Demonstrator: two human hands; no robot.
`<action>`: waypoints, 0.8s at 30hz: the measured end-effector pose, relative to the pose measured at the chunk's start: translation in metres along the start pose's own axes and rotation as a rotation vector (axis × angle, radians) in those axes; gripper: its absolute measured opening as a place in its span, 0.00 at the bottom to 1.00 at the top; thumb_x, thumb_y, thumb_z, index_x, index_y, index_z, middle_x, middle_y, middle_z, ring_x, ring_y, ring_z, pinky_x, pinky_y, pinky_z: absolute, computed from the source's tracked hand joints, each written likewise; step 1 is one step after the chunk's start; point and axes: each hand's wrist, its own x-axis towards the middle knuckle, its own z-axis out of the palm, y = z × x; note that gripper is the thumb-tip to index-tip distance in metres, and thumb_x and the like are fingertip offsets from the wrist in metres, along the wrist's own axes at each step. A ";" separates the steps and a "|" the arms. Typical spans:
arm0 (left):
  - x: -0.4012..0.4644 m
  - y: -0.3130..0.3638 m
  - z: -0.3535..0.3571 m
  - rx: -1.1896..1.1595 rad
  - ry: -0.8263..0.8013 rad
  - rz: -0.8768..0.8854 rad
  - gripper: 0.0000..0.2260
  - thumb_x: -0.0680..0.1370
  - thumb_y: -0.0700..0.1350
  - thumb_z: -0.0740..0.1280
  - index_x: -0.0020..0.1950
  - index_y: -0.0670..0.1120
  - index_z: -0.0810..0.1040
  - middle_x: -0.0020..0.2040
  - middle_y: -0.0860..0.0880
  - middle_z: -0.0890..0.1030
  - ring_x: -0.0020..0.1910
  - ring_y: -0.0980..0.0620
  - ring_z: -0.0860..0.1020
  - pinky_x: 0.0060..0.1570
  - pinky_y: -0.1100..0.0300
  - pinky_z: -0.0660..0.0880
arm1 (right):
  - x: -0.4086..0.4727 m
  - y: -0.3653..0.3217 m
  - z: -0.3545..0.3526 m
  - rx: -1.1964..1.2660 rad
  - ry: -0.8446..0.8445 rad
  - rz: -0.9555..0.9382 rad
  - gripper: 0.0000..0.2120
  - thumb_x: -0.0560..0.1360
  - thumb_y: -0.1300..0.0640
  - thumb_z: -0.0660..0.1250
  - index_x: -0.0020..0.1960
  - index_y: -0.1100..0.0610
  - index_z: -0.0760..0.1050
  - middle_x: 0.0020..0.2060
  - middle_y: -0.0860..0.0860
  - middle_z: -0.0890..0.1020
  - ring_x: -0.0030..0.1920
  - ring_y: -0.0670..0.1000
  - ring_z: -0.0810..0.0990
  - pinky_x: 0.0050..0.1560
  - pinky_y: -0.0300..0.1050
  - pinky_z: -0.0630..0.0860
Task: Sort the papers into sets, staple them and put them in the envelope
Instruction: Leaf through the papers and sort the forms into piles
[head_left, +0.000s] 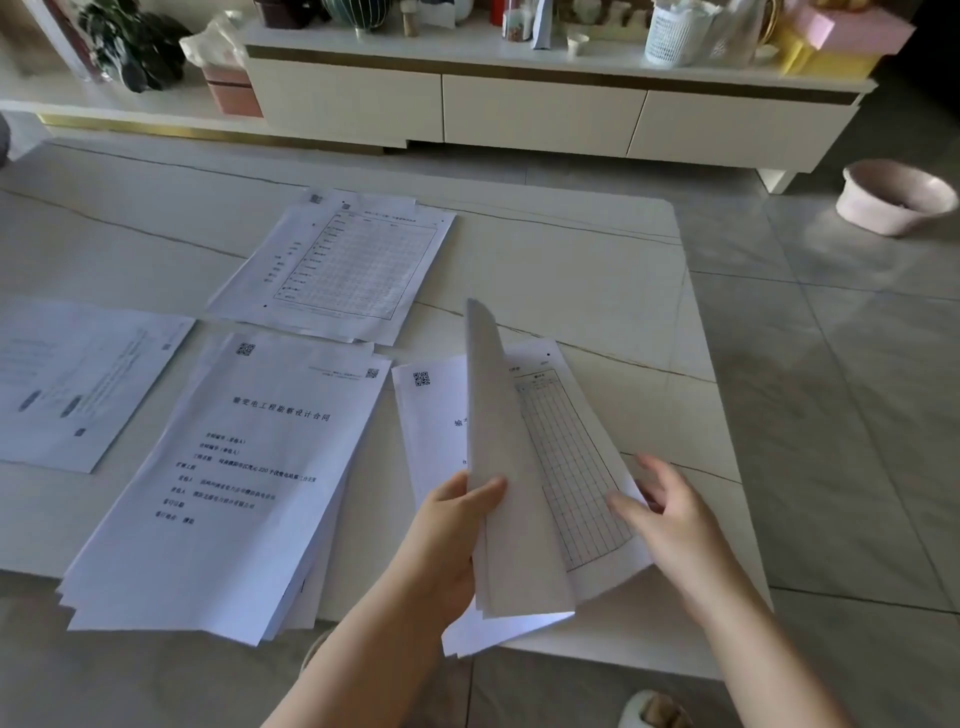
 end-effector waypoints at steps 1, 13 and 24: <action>0.000 0.001 -0.001 -0.018 -0.001 -0.010 0.07 0.80 0.39 0.63 0.54 0.42 0.79 0.43 0.44 0.85 0.41 0.47 0.83 0.41 0.52 0.80 | 0.000 0.002 -0.001 -0.209 0.060 -0.102 0.23 0.76 0.61 0.67 0.70 0.52 0.68 0.58 0.49 0.79 0.56 0.49 0.77 0.53 0.40 0.69; 0.001 0.000 0.005 -0.153 -0.093 -0.079 0.12 0.80 0.44 0.61 0.55 0.38 0.79 0.51 0.38 0.82 0.48 0.42 0.82 0.57 0.43 0.75 | -0.027 -0.007 0.038 -0.298 -0.233 -0.347 0.27 0.77 0.47 0.65 0.73 0.45 0.63 0.54 0.44 0.81 0.53 0.42 0.79 0.55 0.39 0.75; 0.004 -0.002 0.001 -0.021 0.070 -0.066 0.06 0.79 0.38 0.64 0.44 0.37 0.76 0.38 0.42 0.82 0.37 0.45 0.81 0.45 0.49 0.79 | -0.012 -0.009 0.017 0.235 -0.142 0.010 0.16 0.80 0.45 0.56 0.51 0.51 0.80 0.44 0.51 0.85 0.47 0.52 0.83 0.49 0.51 0.79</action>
